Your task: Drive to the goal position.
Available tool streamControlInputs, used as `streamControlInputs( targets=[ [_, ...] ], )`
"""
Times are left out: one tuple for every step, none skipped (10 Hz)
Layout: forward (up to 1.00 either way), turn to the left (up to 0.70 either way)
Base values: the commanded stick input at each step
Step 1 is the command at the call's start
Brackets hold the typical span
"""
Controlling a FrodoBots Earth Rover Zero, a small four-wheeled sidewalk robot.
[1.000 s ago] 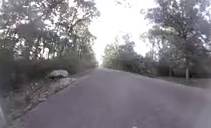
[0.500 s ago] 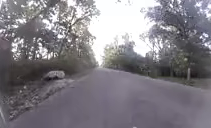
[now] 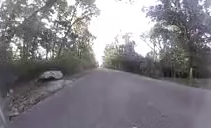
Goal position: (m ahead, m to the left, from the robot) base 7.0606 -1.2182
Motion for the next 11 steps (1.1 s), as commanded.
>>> streamControlInputs(
  targets=[
    [0.70, 0.11],
    [0.70, 0.15],
    [0.70, 0.11],
    [0.70, 0.00],
    [0.70, 0.00],
    [0.70, 0.00],
    [0.70, 0.00],
    [0.70, 0.06],
    [0.70, 0.13],
    [0.70, 0.18],
    [0.70, 0.08]
  ],
)
